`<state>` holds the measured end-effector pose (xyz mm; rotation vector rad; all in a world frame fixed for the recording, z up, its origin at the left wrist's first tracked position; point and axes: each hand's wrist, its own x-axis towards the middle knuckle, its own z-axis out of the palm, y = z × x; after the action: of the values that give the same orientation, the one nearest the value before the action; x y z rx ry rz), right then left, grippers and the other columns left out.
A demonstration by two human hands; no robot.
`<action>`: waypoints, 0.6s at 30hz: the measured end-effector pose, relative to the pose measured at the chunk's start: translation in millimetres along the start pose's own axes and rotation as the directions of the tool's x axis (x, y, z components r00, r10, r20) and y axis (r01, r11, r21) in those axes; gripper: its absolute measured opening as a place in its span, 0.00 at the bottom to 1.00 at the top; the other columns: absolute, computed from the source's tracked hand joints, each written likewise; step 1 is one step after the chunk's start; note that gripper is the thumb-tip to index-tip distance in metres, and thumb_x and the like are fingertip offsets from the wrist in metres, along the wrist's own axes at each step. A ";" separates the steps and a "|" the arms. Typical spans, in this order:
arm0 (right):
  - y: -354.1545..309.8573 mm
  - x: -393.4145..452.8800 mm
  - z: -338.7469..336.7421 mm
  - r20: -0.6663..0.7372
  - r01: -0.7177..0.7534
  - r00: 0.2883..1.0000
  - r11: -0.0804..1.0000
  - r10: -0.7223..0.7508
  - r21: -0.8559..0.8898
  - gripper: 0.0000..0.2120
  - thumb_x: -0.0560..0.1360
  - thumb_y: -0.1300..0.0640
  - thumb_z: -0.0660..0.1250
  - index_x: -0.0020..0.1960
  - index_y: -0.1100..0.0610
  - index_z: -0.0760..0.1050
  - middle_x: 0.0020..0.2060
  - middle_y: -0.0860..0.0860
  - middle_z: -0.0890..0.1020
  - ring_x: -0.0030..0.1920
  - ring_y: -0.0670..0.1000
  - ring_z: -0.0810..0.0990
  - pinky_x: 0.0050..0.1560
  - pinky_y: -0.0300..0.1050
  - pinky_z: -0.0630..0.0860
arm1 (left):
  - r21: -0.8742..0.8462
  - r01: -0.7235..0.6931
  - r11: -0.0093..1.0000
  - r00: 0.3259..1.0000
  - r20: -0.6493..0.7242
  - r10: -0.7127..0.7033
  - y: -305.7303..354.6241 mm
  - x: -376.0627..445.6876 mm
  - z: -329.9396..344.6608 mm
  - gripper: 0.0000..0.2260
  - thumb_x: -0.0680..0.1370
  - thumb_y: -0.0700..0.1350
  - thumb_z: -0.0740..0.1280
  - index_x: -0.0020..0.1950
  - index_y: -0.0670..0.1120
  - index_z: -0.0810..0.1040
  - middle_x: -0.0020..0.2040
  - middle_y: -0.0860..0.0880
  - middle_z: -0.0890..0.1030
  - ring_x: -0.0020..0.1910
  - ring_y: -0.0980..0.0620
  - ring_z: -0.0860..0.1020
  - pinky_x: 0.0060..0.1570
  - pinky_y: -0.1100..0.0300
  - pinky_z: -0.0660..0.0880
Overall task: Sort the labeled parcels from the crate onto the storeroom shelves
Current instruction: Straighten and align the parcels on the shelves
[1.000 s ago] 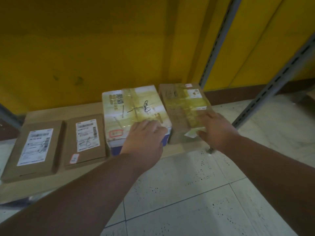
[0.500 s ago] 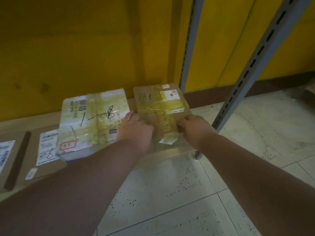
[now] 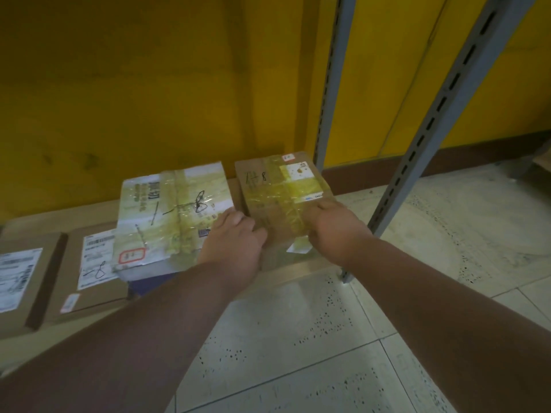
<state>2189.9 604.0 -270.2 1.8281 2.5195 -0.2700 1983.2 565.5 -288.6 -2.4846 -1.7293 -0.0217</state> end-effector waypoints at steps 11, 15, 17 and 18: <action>-133.4 10.1 -6.6 -0.017 0.262 0.965 0.963 -0.261 0.059 0.24 0.80 0.47 0.65 0.74 0.50 0.68 0.72 0.50 0.68 0.71 0.53 0.66 0.69 0.49 0.68 | -0.181 0.240 0.954 0.952 -0.149 -0.268 -103.5 -102.5 1.5 0.19 0.72 0.42 0.73 0.62 0.50 0.78 0.57 0.48 0.77 0.57 0.43 0.74 0.56 0.47 0.73; -147.2 14.1 6.1 0.018 0.270 0.963 0.962 -0.269 -0.051 0.22 0.80 0.45 0.64 0.71 0.51 0.71 0.67 0.50 0.71 0.66 0.52 0.68 0.62 0.47 0.71 | -0.200 0.278 0.939 0.946 -0.113 -0.304 -125.3 -116.8 10.3 0.18 0.74 0.39 0.69 0.63 0.53 0.78 0.58 0.51 0.77 0.57 0.46 0.71 0.57 0.49 0.71; -152.1 21.6 12.4 -0.002 0.270 0.962 0.957 -0.272 -0.105 0.19 0.80 0.46 0.63 0.68 0.51 0.73 0.62 0.50 0.73 0.63 0.52 0.69 0.57 0.47 0.72 | -0.224 0.267 0.937 0.946 -0.123 -0.299 -132.4 -119.2 18.7 0.21 0.73 0.36 0.67 0.63 0.54 0.78 0.58 0.52 0.77 0.57 0.47 0.70 0.56 0.51 0.71; -153.6 25.0 14.4 0.009 0.256 0.966 0.961 -0.257 -0.105 0.17 0.79 0.47 0.64 0.66 0.52 0.74 0.60 0.50 0.73 0.61 0.52 0.70 0.55 0.46 0.72 | -0.241 0.261 0.935 0.945 -0.135 -0.299 -135.2 -118.1 19.6 0.22 0.72 0.35 0.67 0.63 0.54 0.78 0.57 0.52 0.77 0.56 0.47 0.70 0.55 0.51 0.72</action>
<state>2035.6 579.2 -267.4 1.4671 2.7160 -0.1326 1814.5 503.5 -305.6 -2.2653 -2.0887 -0.4616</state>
